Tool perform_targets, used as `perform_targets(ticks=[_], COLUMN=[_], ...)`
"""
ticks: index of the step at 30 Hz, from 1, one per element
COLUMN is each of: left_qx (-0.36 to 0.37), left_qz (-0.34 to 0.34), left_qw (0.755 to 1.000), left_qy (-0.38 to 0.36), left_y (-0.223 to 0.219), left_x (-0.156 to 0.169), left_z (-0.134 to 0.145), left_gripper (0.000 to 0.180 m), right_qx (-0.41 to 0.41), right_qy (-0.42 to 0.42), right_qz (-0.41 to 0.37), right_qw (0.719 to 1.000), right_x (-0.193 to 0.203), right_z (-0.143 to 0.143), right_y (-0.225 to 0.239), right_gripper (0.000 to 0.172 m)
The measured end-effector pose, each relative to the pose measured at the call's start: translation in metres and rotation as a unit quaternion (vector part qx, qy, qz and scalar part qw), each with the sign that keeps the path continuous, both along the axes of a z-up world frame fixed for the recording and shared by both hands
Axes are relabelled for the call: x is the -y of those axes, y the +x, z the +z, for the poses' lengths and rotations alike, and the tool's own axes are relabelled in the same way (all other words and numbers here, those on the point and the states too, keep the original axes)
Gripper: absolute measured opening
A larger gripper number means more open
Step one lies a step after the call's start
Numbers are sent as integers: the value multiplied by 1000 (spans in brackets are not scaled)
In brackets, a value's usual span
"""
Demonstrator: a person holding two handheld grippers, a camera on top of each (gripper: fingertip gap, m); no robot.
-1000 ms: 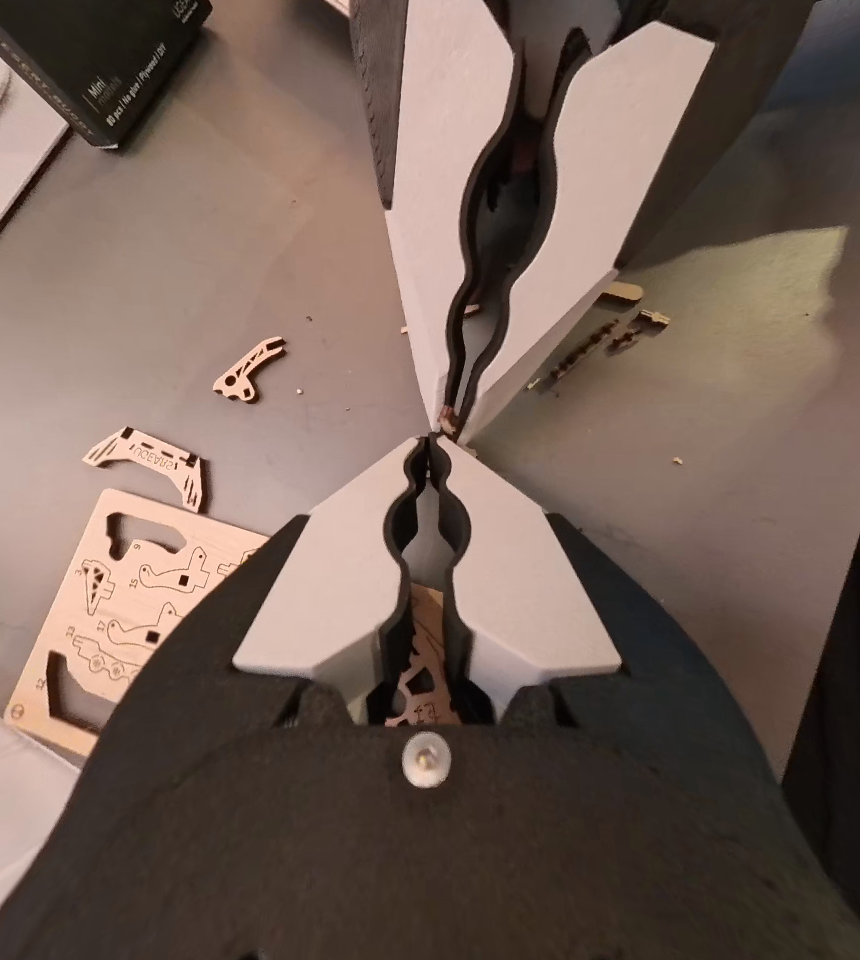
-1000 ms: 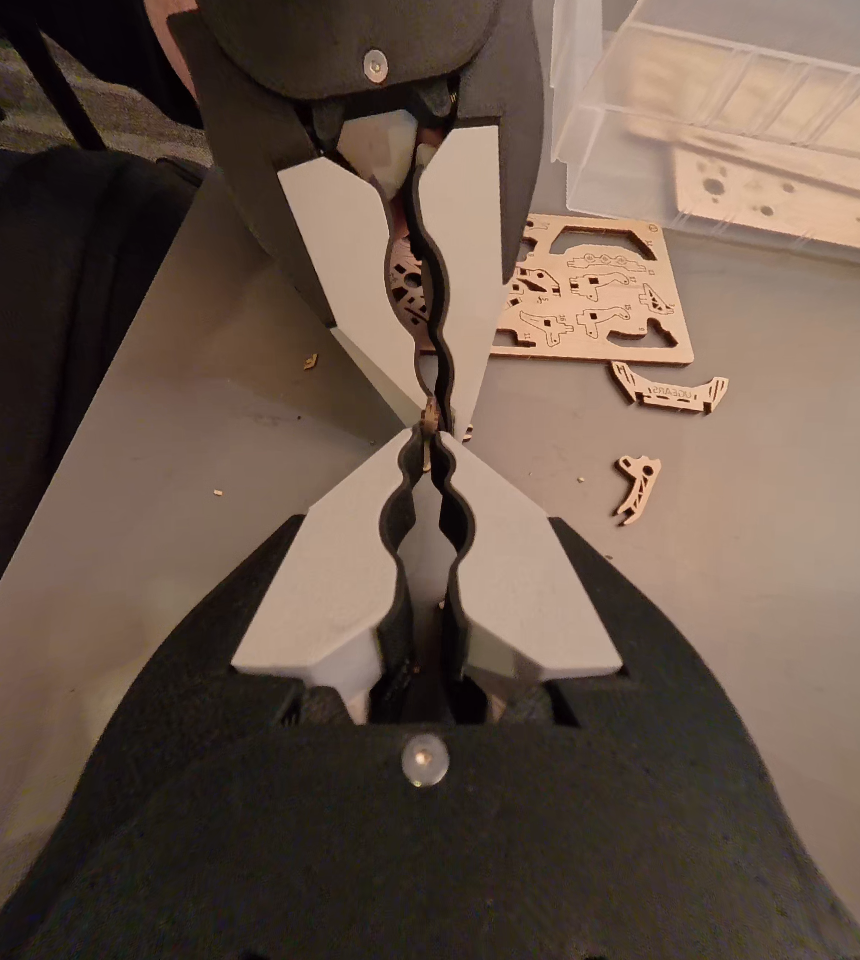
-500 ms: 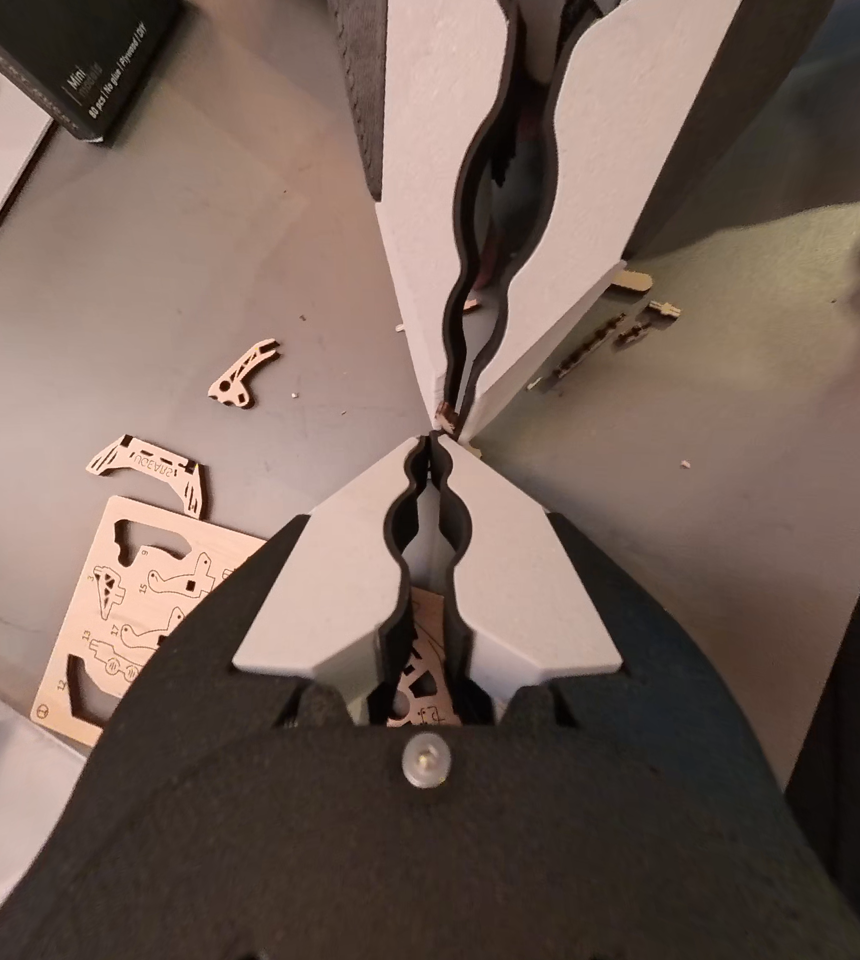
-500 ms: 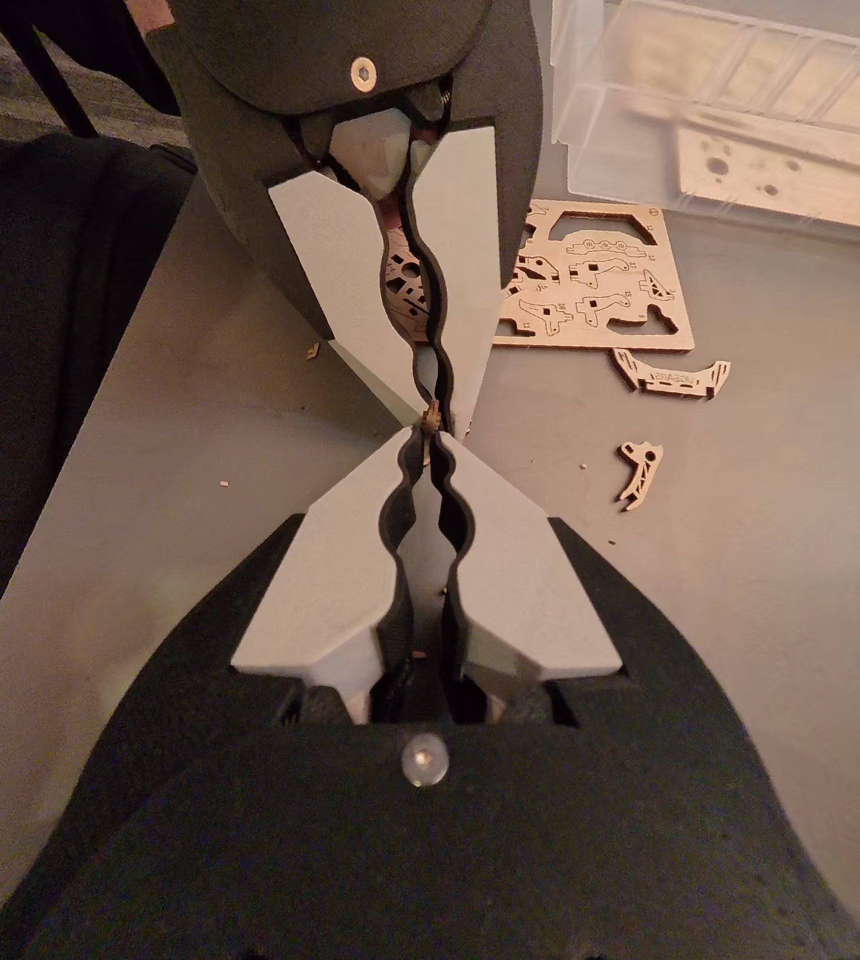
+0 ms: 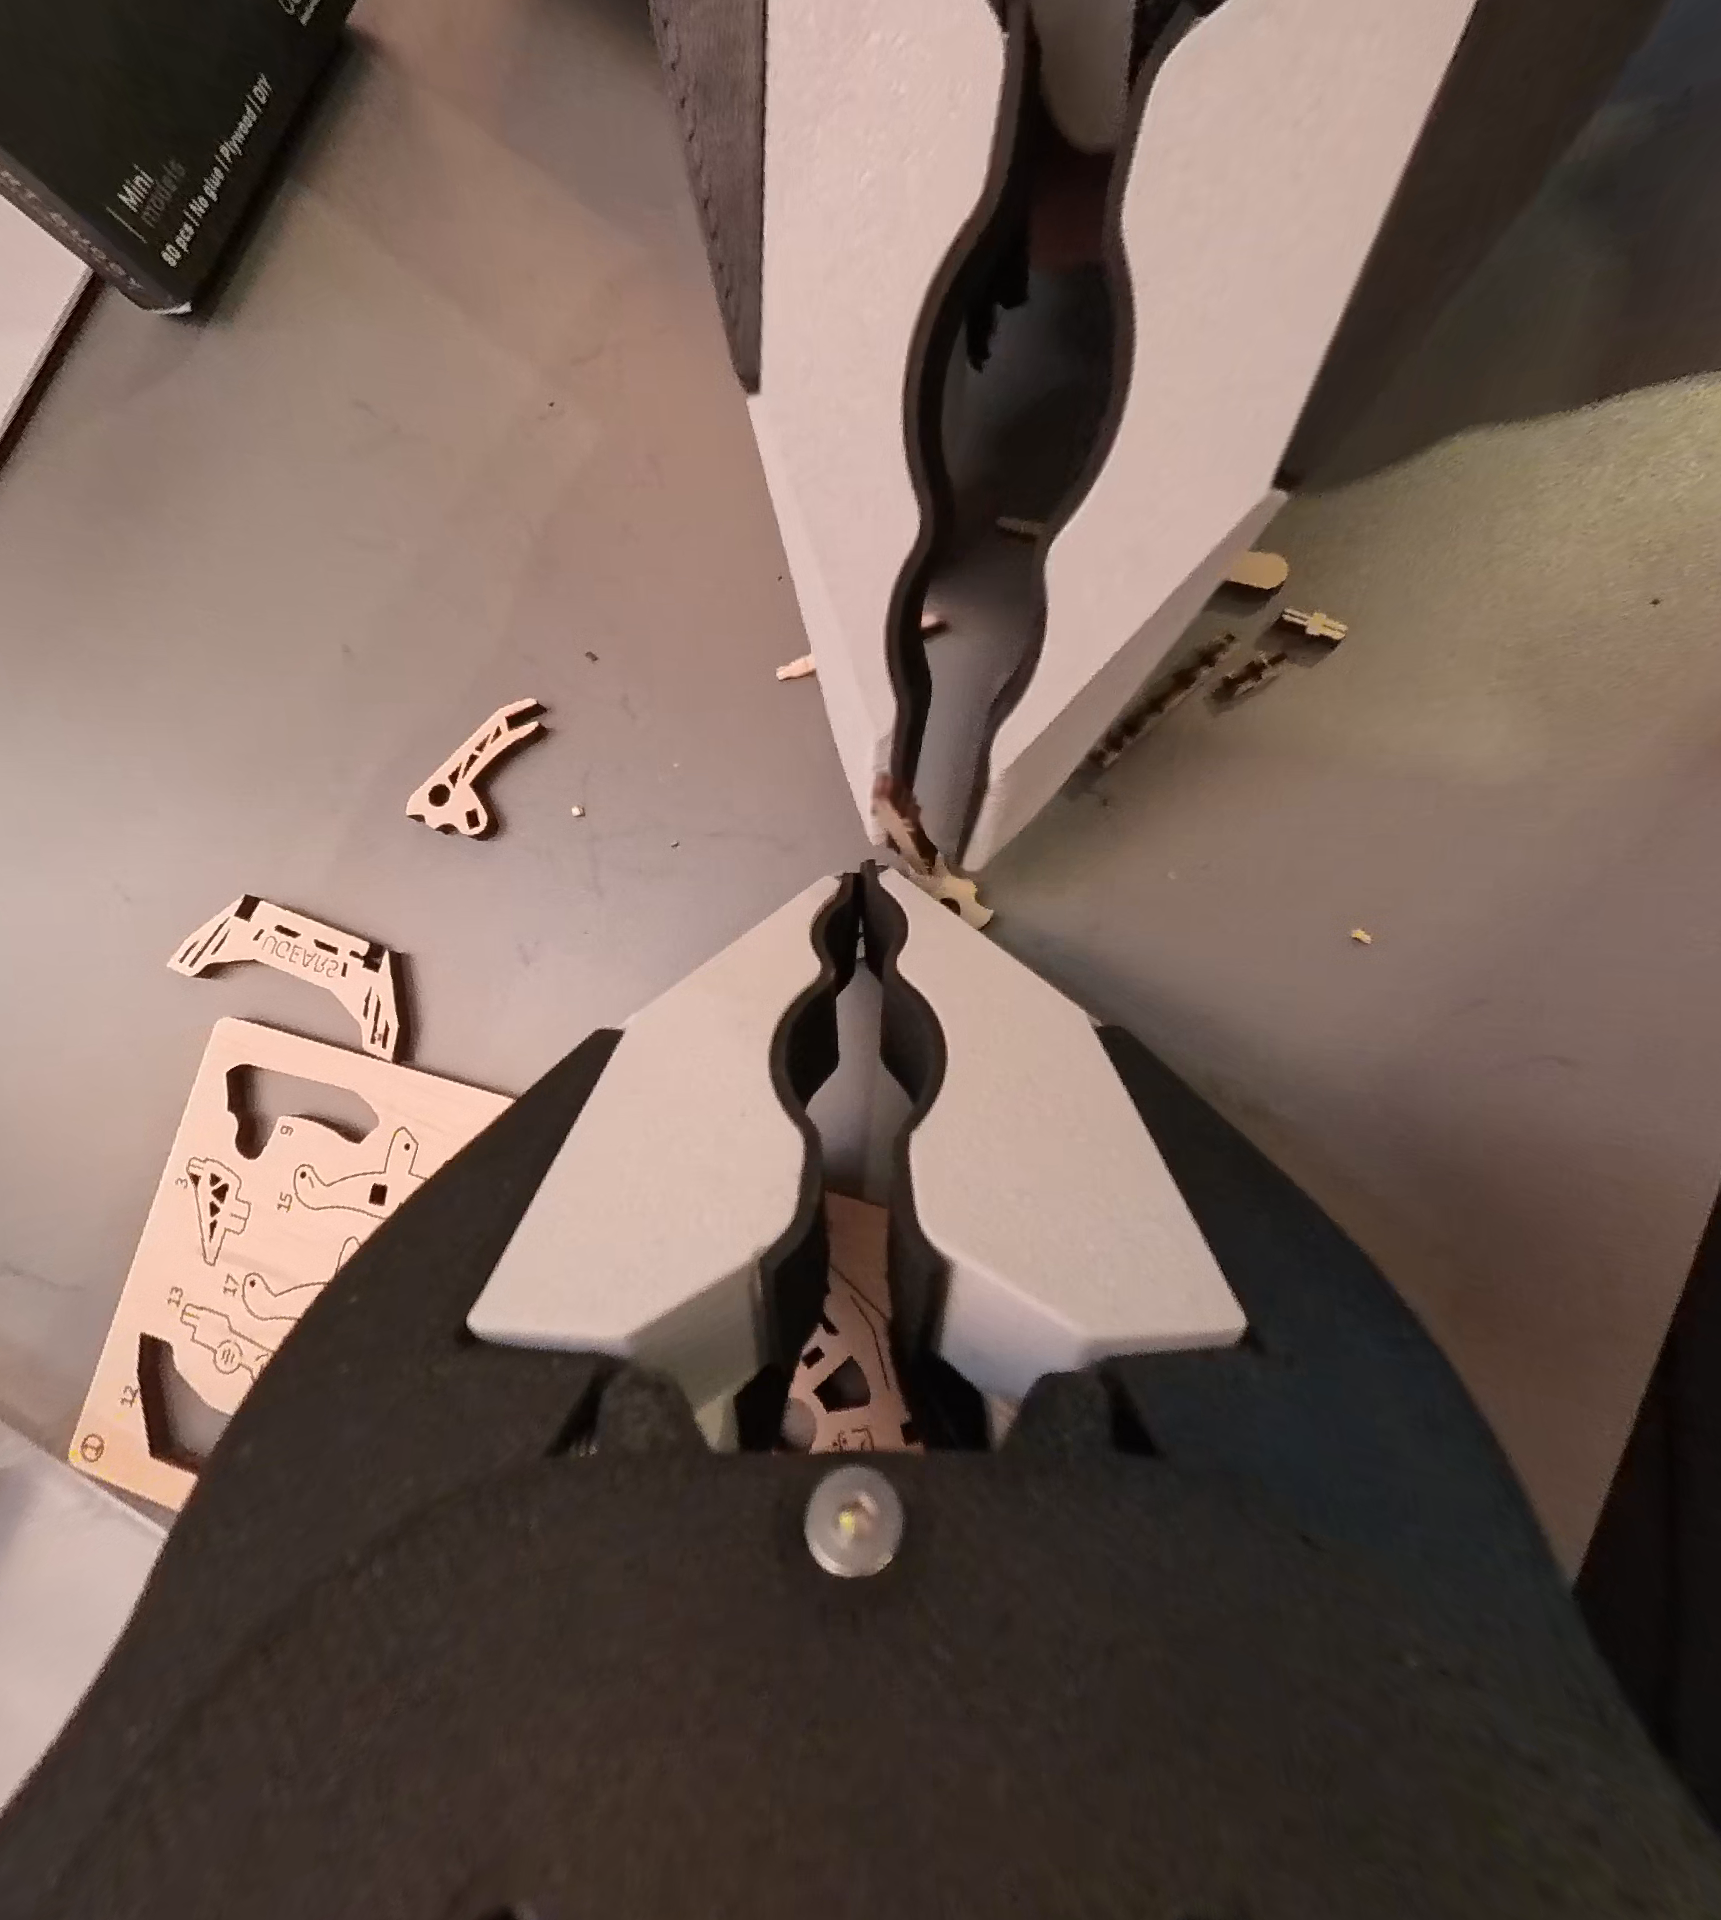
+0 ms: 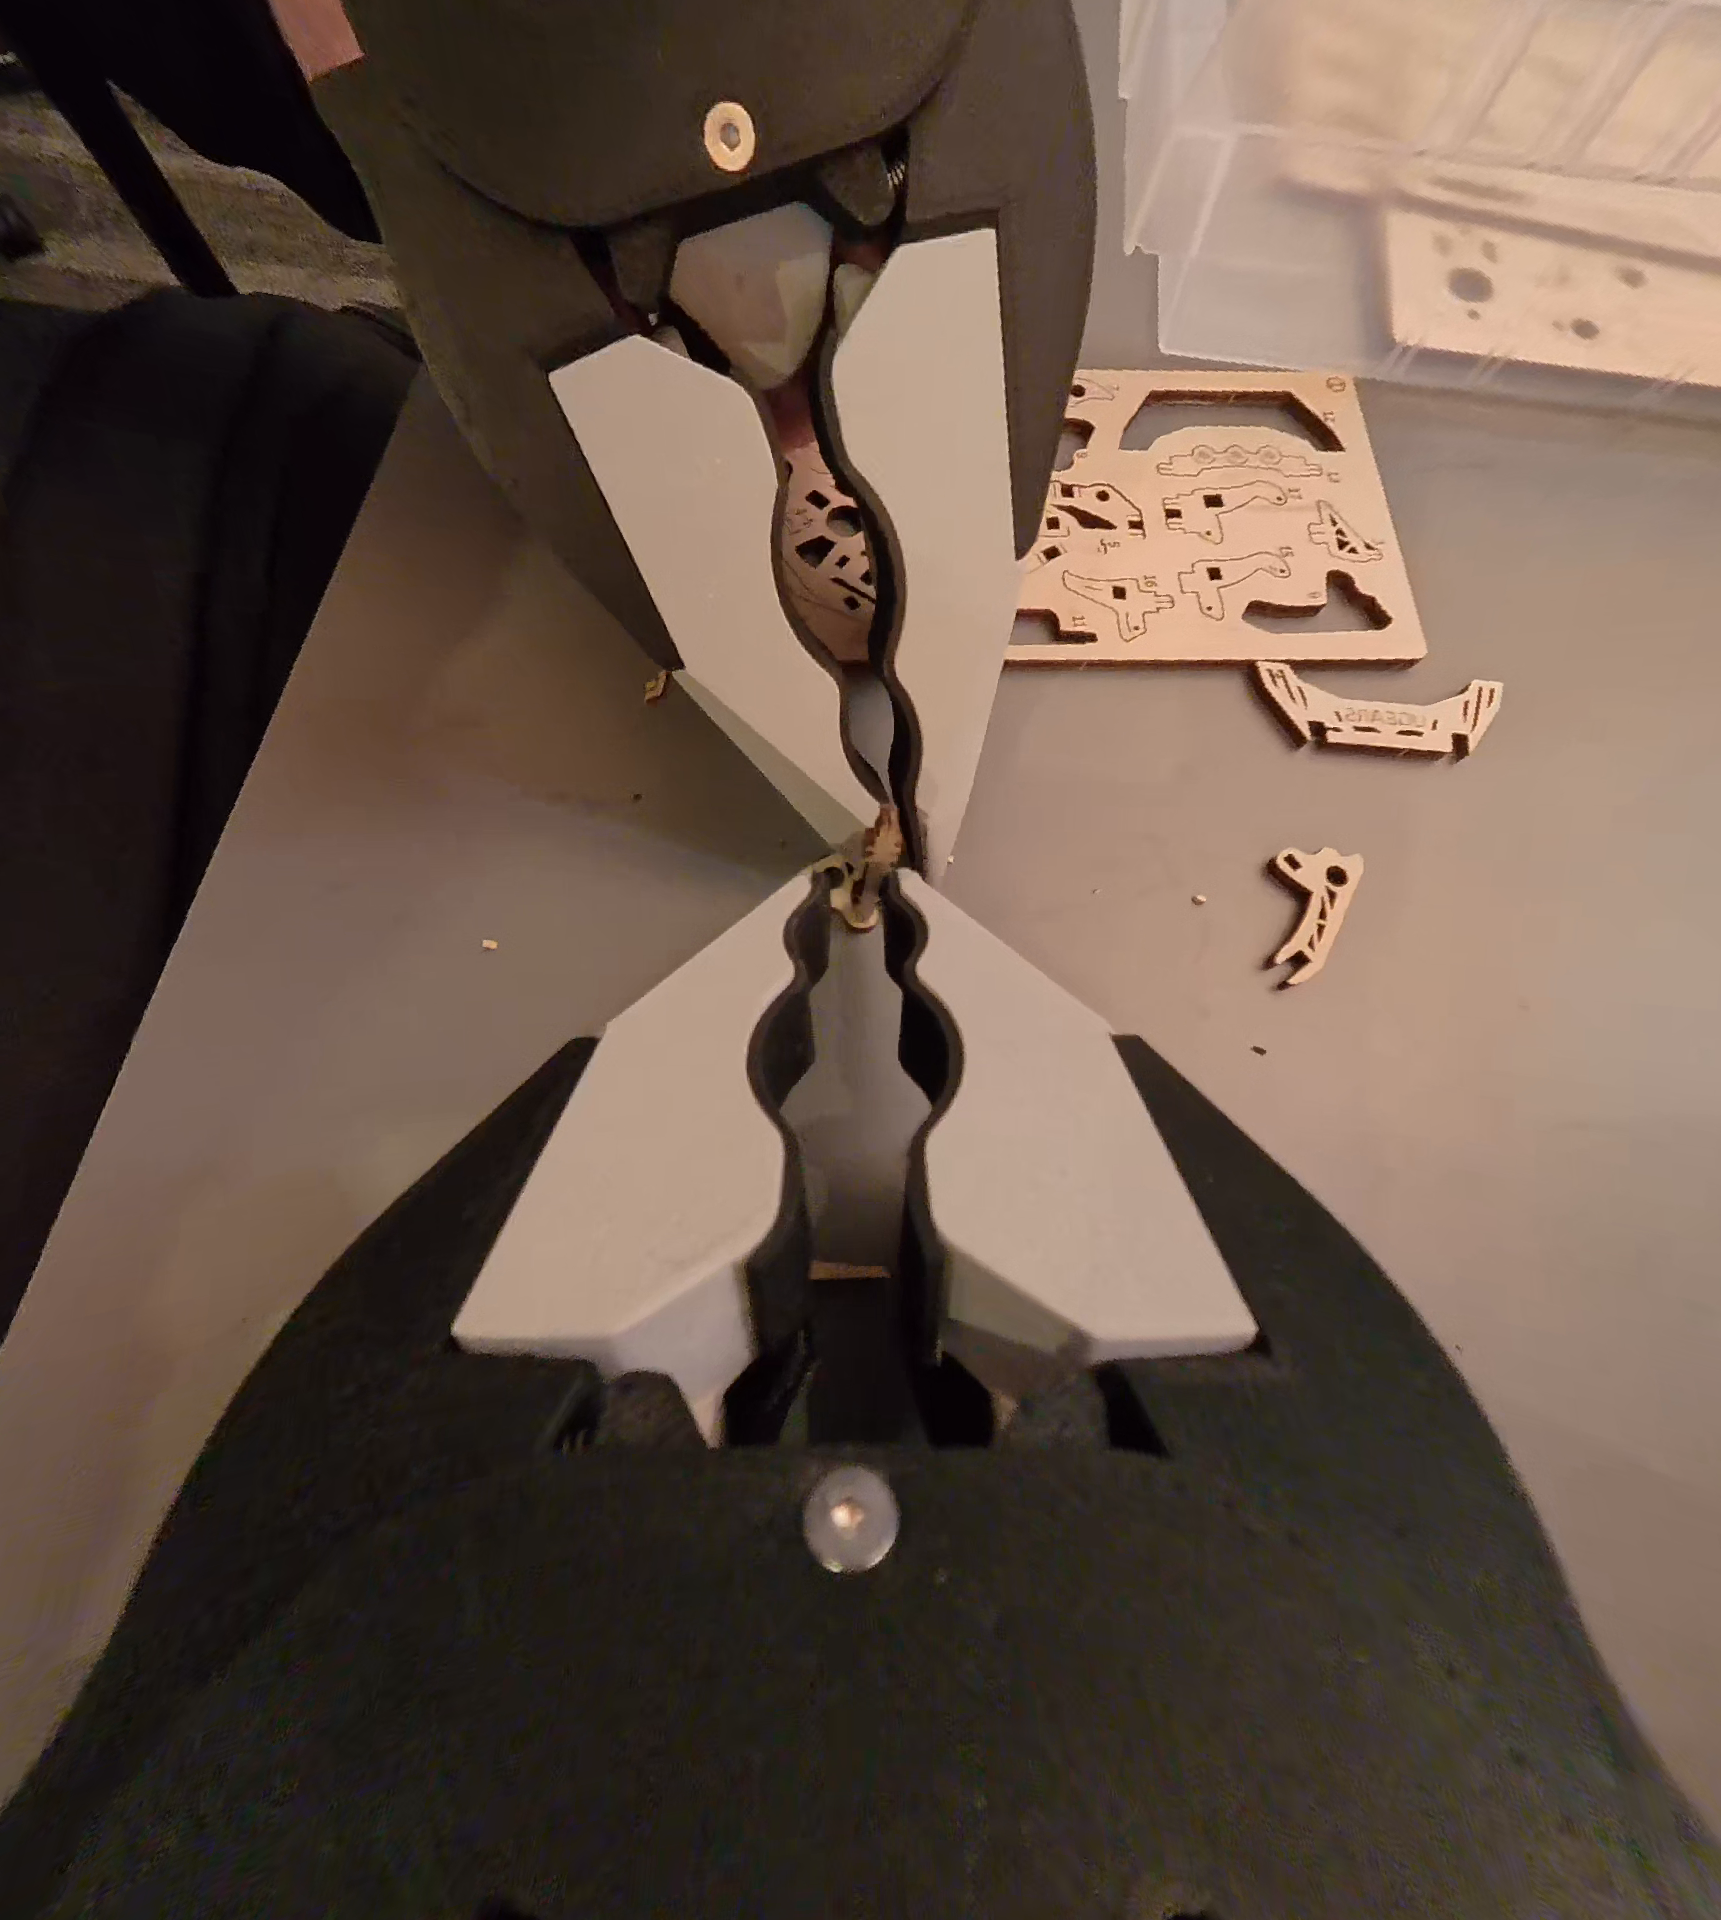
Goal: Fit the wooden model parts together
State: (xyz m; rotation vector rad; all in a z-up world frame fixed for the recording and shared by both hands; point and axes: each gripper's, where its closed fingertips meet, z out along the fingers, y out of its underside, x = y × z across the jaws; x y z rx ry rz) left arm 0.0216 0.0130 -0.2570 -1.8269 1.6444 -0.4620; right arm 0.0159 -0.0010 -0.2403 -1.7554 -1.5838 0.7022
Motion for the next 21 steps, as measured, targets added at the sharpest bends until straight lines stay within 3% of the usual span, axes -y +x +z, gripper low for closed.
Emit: perform_targets(ticks=[7, 21], left_qx=[-2, -7], left_qz=[-1, -3], left_qw=[1000, 1000], left_qy=[2, 9], left_y=[0, 2], left_x=[0, 2], left_z=[0, 0], left_gripper=[0, 0], right_qx=[7, 30], right_qy=[6, 15], right_qz=[-11, 2], right_qw=[1000, 999], right_x=[-4, 0], right_z=[-3, -8], right_y=[4, 1], right_gripper=[0, 2])
